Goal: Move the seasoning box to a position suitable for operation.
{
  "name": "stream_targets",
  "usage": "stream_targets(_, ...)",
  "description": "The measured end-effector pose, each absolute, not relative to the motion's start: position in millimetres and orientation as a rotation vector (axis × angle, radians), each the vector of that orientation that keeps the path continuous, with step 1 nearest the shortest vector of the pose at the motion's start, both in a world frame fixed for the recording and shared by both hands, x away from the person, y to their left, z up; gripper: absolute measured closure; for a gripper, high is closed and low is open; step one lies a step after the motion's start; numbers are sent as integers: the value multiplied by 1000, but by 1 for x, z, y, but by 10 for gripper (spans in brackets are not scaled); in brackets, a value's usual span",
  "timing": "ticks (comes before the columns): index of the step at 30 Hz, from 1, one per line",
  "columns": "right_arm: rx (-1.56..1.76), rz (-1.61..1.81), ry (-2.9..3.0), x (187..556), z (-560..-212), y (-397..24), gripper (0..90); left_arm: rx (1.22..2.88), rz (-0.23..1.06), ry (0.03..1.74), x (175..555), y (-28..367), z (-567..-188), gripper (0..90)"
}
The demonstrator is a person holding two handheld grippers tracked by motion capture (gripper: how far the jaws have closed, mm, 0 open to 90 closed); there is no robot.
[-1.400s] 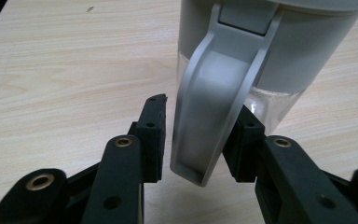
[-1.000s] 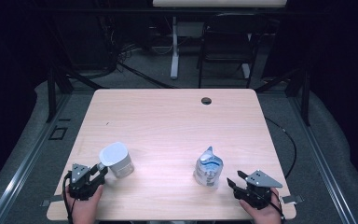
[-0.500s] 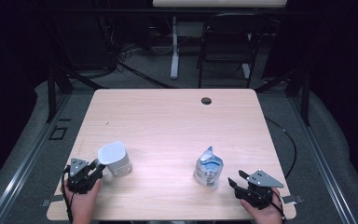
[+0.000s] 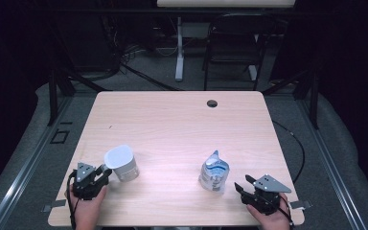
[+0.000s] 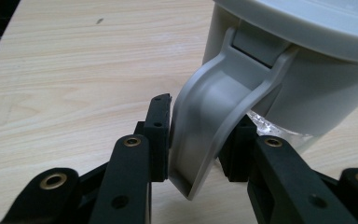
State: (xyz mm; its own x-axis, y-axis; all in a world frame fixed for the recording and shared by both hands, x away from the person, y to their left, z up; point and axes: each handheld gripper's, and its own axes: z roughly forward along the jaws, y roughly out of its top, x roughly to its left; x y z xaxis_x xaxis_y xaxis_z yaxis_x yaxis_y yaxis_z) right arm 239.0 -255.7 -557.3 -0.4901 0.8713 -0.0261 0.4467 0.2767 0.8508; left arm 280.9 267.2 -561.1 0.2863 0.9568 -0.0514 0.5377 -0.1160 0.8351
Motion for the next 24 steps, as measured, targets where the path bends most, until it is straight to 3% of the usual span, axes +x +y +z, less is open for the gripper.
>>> stream_targets(24, 1168, 1127, 2053, 237, -555, -253, 484, 1869, 606, 1222, 278, 221, -560, 692)
